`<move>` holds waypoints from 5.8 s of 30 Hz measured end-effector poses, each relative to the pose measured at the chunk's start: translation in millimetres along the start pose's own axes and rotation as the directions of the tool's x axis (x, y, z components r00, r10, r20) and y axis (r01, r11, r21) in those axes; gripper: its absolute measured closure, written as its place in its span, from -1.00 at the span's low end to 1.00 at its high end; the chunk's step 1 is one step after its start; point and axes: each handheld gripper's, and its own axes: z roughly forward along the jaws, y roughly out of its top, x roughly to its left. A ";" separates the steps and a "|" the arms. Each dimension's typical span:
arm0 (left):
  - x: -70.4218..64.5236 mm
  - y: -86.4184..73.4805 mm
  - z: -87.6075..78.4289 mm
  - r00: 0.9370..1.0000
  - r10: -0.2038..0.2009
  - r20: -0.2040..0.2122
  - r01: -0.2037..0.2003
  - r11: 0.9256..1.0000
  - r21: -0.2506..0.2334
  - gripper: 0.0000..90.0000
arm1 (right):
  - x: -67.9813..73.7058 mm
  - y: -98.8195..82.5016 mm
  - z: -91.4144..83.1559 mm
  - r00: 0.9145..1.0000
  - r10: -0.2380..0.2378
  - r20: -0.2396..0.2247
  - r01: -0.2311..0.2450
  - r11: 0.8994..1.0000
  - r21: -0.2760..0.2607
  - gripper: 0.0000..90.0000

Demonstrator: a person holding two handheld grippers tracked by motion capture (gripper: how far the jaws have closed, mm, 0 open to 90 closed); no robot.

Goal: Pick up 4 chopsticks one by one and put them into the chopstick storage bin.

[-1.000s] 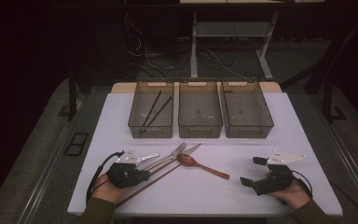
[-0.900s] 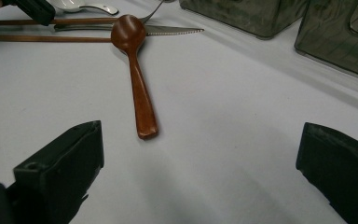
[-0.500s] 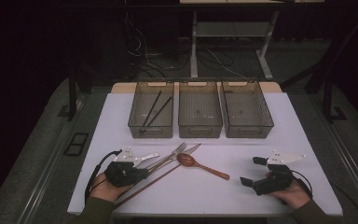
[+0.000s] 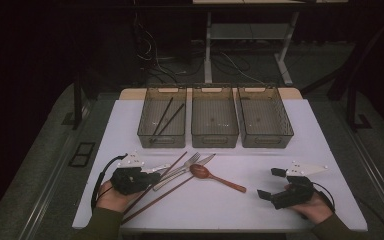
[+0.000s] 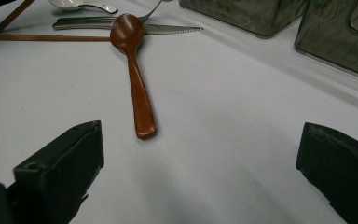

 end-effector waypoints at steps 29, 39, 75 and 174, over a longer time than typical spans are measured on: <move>49.5 114.2 -10.5 0.998 0.006 -0.062 -0.018 0.983 -0.184 0.88 | -0.7 -0.1 0.0 1.000 0.005 -0.001 -0.005 1.000 0.000 -0.99; 76.1 156.3 -5.1 0.995 -0.013 -0.103 -0.012 0.971 -0.240 0.88 | -0.6 -0.2 -0.2 1.000 0.007 -0.002 -0.007 1.000 -0.001 -0.99; 156.4 126.0 65.6 0.960 -0.178 -0.214 0.150 0.979 -0.141 0.88 | -1.0 -1.5 -2.1 1.000 0.007 -0.004 -0.007 1.000 -0.003 -0.99; 11.8 38.5 34.0 1.000 0.027 0.009 -0.025 0.990 -0.137 -0.65 | -4.4 -2.4 -1.6 0.999 0.027 -0.017 -0.027 0.999 -0.019 -0.99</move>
